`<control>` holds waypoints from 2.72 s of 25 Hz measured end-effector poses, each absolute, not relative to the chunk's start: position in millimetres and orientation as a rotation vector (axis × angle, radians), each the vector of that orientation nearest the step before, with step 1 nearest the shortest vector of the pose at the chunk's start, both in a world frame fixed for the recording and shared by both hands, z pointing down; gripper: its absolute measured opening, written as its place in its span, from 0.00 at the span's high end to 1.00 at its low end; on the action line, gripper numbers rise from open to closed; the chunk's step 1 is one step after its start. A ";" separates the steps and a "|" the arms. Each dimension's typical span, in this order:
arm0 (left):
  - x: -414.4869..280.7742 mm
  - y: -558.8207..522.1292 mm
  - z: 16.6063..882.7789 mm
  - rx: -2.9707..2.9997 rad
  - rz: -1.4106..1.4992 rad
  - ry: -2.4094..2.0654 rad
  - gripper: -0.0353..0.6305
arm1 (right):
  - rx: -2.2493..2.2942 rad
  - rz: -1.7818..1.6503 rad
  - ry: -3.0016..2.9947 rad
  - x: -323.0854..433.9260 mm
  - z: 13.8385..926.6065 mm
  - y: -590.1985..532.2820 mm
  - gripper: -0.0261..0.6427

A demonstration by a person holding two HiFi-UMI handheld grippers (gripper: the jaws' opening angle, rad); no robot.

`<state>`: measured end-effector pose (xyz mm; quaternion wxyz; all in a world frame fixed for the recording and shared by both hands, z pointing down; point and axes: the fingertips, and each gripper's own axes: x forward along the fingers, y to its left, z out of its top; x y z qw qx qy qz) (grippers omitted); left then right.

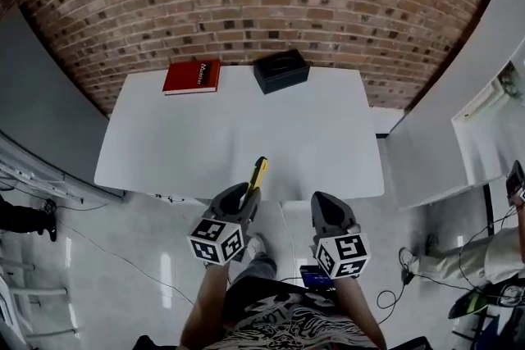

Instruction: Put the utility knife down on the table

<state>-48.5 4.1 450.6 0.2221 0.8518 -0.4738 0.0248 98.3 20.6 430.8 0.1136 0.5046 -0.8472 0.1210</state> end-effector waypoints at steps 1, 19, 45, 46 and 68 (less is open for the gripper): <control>-55.2 -15.0 449.7 2.352 0.064 -1.302 0.76 | 1.475 0.349 -2.484 88.8 428.6 3.8 0.96; -106.0 -143.1 468.4 2.323 0.080 -1.210 0.76 | 1.516 0.410 -2.388 45.1 442.6 -112.8 0.96; -95.1 -188.6 554.0 2.220 0.339 -1.172 0.76 | 1.445 0.572 -2.295 56.7 505.3 -163.9 0.96; -93.0 -189.1 558.9 2.217 0.354 -1.166 0.76 | 1.441 0.584 -2.288 58.1 509.1 -165.4 0.96; -71.2 -195.2 655.9 2.202 0.747 -1.090 0.76 | 1.396 0.699 -2.196 70.0 569.6 -196.7 0.96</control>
